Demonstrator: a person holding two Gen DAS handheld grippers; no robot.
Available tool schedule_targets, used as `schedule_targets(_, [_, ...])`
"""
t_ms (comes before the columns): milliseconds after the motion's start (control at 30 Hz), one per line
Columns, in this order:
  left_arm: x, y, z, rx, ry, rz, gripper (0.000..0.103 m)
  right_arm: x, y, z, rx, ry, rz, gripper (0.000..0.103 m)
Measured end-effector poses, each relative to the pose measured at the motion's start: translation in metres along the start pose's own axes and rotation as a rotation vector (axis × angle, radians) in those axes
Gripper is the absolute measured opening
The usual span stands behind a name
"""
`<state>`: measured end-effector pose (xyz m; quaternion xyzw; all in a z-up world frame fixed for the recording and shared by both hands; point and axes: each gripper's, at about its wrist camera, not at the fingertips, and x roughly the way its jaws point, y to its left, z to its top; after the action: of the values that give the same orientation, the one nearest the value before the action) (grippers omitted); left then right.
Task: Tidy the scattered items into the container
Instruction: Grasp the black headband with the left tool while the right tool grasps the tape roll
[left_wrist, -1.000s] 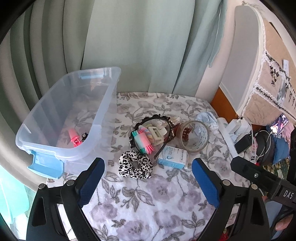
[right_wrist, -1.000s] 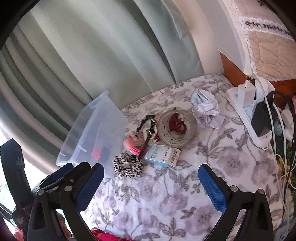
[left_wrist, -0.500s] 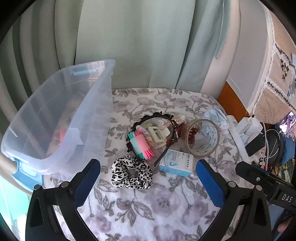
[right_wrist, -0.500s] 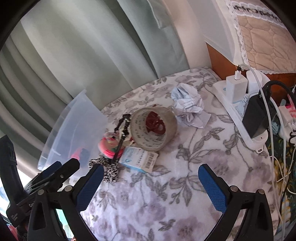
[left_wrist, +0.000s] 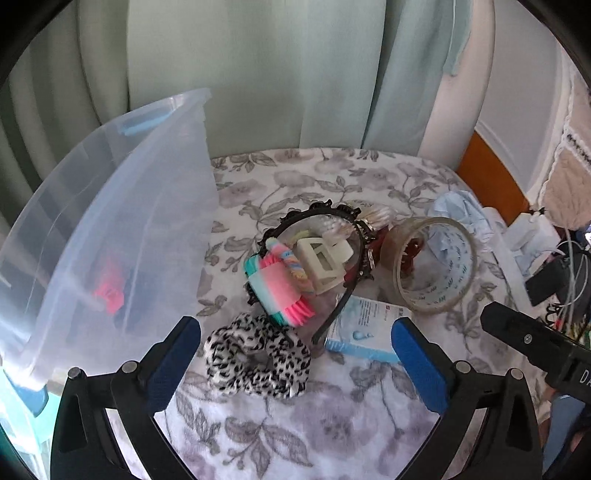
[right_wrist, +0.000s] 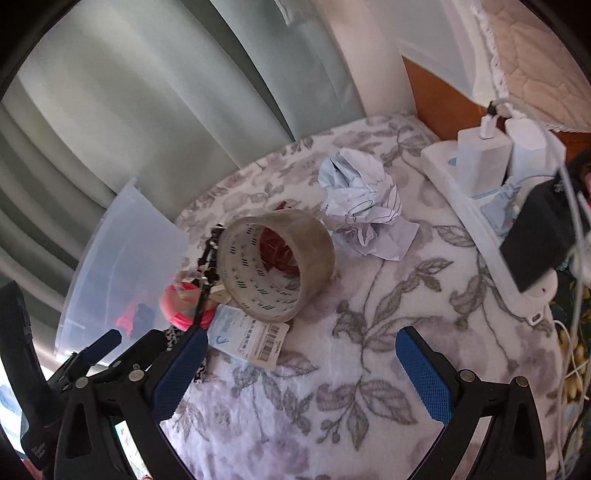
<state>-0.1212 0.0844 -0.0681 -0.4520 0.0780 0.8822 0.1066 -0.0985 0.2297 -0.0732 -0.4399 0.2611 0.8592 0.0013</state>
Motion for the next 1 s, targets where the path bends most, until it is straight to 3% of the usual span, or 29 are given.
schedule_targets(200, [0.013,-0.021,0.020,0.126,-0.030,0.053,0.102,0.016,-0.005,0.016,-0.004,0.007,-0.024,0.103])
schedule_targets(367, [0.031,-0.033,0.027,0.182,-0.025,0.074,0.099,0.024,0.001,0.025,-0.045,0.007,-0.016,0.095])
schedule_targets(700, [0.062,-0.039,0.028,0.254,0.001,0.089,0.053,0.048,0.004,0.034,-0.044,0.045,-0.029,0.070])
schedule_targets(800, [0.063,-0.037,0.030,0.261,-0.016,0.088,0.050,0.054,0.003,0.037,-0.030,0.050,-0.032,0.063])
schedule_targets(900, [0.066,-0.035,0.035,0.255,-0.029,0.087,0.048,0.059,0.002,0.039,-0.023,0.057,-0.027,0.047])
schedule_targets(1000, [0.069,-0.034,0.041,0.252,-0.043,0.086,0.044,0.062,0.003,0.040,-0.021,0.057,-0.034,0.043])
